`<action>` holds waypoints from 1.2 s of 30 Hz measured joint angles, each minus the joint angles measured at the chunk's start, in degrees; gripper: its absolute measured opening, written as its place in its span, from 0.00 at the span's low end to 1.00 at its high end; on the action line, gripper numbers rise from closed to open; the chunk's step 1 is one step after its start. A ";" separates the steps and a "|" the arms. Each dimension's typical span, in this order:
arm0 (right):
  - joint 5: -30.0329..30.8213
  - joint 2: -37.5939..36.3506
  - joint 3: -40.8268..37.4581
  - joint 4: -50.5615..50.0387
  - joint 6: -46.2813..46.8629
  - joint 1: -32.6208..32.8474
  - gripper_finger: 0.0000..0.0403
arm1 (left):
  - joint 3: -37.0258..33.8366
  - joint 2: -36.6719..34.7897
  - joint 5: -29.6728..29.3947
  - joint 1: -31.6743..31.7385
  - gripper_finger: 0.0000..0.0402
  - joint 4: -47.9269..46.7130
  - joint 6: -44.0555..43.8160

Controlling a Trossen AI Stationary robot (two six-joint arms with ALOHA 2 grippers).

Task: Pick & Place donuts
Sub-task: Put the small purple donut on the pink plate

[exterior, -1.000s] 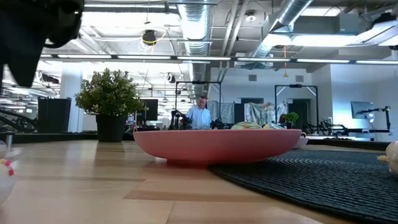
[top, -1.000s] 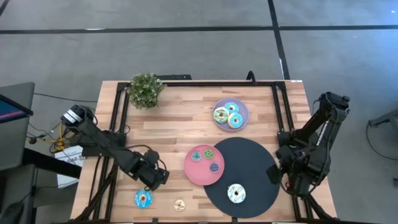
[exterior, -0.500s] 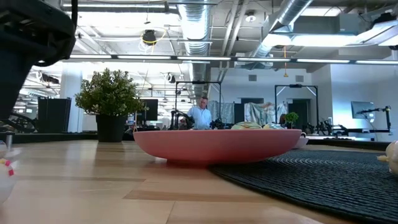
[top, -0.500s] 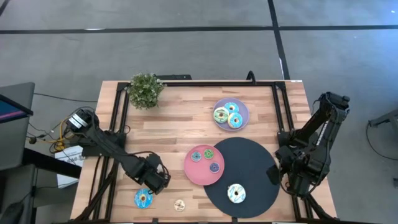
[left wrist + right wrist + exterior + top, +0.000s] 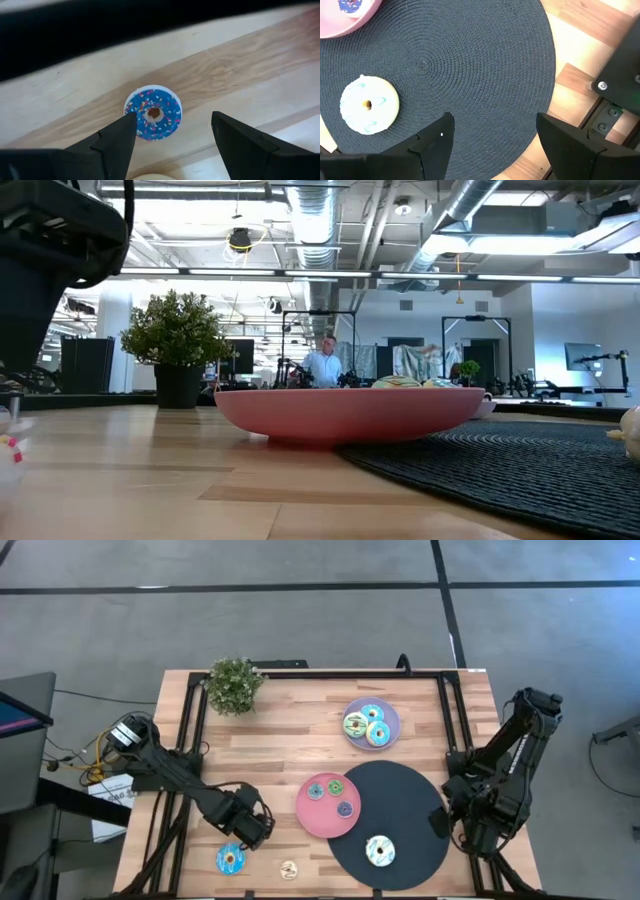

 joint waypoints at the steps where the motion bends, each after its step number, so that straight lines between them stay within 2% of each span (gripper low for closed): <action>1: 0.00 0.00 0.00 -0.01 0.00 0.00 0.67 | 0.00 0.00 0.00 0.00 0.62 0.00 0.00; 6: 0.00 0.00 0.00 -0.01 0.00 0.00 0.67 | 0.00 0.51 -0.24 0.04 0.62 -0.19 0.77; 12: -0.01 0.00 0.00 -0.03 -0.46 0.00 0.67 | -0.02 0.42 -4.43 0.05 0.62 -1.47 0.96; 20: 0.00 0.00 0.00 -0.03 -0.46 0.00 0.67 | -0.02 0.39 -2.64 0.09 0.62 1.45 0.96; 26: 0.00 0.00 0.00 -0.01 -0.46 0.00 0.67 | -0.02 0.37 -5.94 0.54 0.63 1.55 3.48; 31: 0.00 0.02 0.00 -0.02 -0.45 0.00 0.67 | -0.02 0.37 -5.93 1.10 0.73 0.62 2.83; 36: -0.02 0.02 -0.02 -0.01 -0.46 0.00 0.67 | -0.02 0.35 -7.26 1.23 0.85 2.43 6.22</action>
